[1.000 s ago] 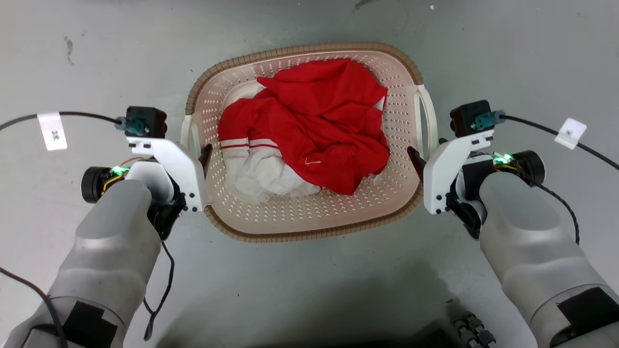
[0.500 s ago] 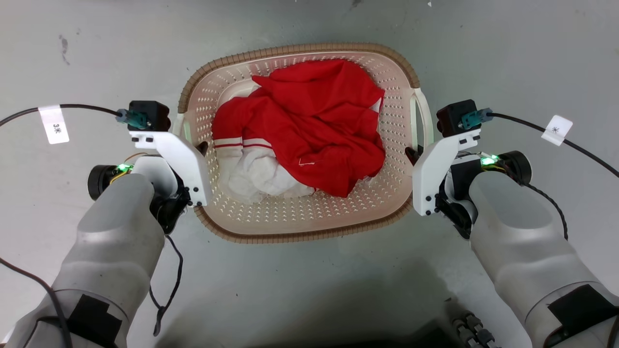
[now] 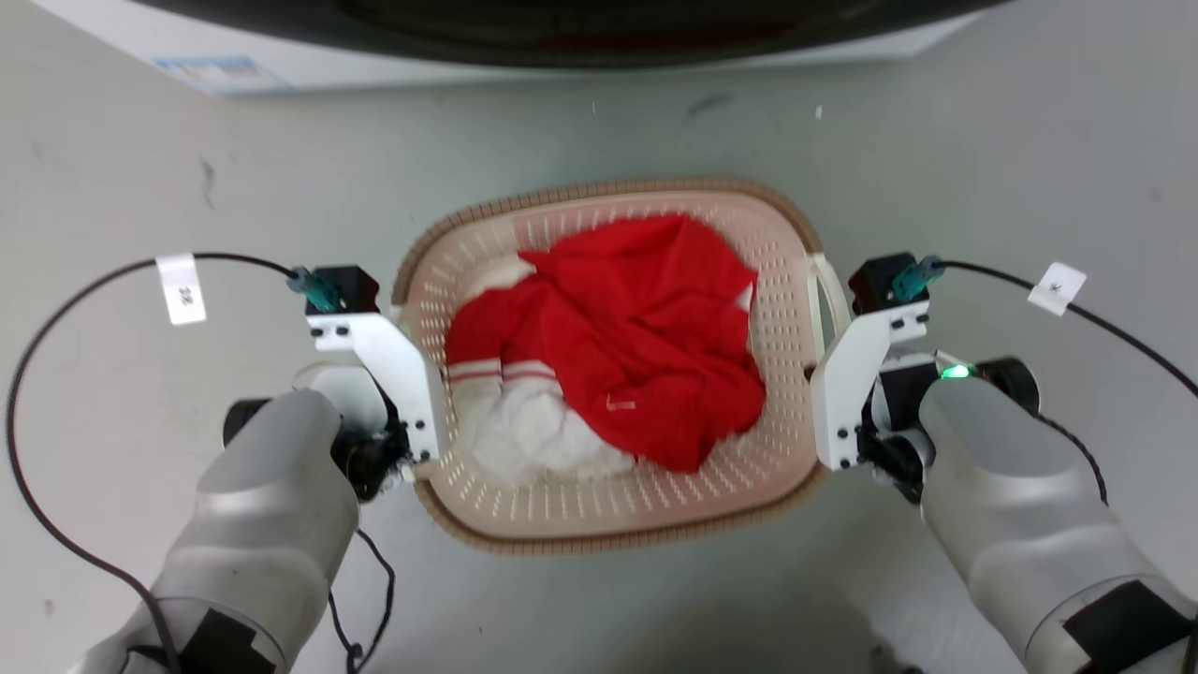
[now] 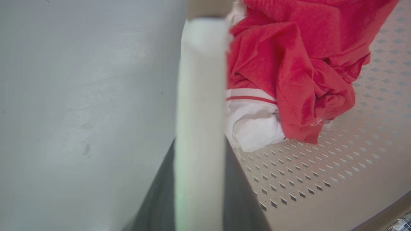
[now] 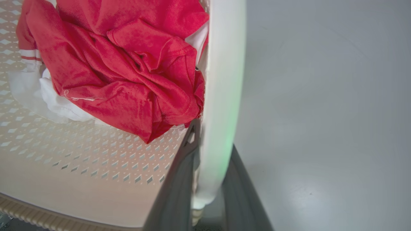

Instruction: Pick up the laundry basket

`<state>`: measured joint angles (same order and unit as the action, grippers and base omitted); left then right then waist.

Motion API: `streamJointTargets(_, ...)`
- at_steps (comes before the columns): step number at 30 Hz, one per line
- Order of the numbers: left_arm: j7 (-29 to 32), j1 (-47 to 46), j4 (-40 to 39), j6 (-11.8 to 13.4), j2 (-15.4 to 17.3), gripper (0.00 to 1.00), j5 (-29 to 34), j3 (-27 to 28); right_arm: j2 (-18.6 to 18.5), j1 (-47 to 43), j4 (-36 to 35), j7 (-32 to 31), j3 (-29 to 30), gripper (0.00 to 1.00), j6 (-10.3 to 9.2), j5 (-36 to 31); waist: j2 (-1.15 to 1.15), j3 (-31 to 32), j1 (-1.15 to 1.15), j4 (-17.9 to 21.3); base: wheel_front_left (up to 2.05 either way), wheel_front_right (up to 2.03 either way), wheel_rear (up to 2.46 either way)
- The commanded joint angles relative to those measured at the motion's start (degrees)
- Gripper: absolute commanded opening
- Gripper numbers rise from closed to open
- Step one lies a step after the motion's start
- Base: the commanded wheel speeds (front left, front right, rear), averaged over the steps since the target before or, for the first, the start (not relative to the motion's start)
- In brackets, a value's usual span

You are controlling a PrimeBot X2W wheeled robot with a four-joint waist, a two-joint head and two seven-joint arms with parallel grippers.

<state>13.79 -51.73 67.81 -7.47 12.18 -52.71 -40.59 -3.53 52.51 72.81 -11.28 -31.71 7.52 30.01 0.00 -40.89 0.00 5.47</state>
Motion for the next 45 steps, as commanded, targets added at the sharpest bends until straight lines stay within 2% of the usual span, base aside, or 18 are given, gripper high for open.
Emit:
streamJointTargets(1,1.1,1.02,-0.5,-0.09,-0.14,0.0,-0.65,-0.74,-0.43,-1.29,0.33,-2.12,-0.54,0.0,-0.06,0.77,0.0,5.04,0.0,-0.68,0.0,0.0,0.0)
streamJointTargets(9,5.73,3.78,-0.61,-0.14,-0.57,0.0,-3.69,-2.71,-0.54,-4.82,0.76,-11.05,-2.08,0.0,-0.06,3.67,0.0,14.88,0.0,-0.88,0.0,0.0,0.0)
streamJointTargets(21,16.56,6.65,-0.25,-0.15,-1.15,0.0,-8.29,-4.66,-1.33,-7.44,0.89,-21.29,-3.04,0.0,-0.06,7.72,0.0,26.72,0.0,-1.63,0.0,0.0,0.0)
streamJointTargets(35,21.99,8.61,0.65,-0.16,-1.27,0.0,-11.05,-5.93,-1.81,-7.79,1.03,-31.34,-2.47,0.0,-0.06,9.05,0.0,35.39,0.0,-0.72,0.0,0.0,0.0)
streamJointTargets(45,24.34,11.43,1.59,-0.15,-1.54,0.0,-12.97,-6.33,-2.21,-9.85,1.07,-35.87,-0.97,0.0,-0.07,7.61,0.0,40.17,0.0,-0.33,0.0,0.0,0.0)
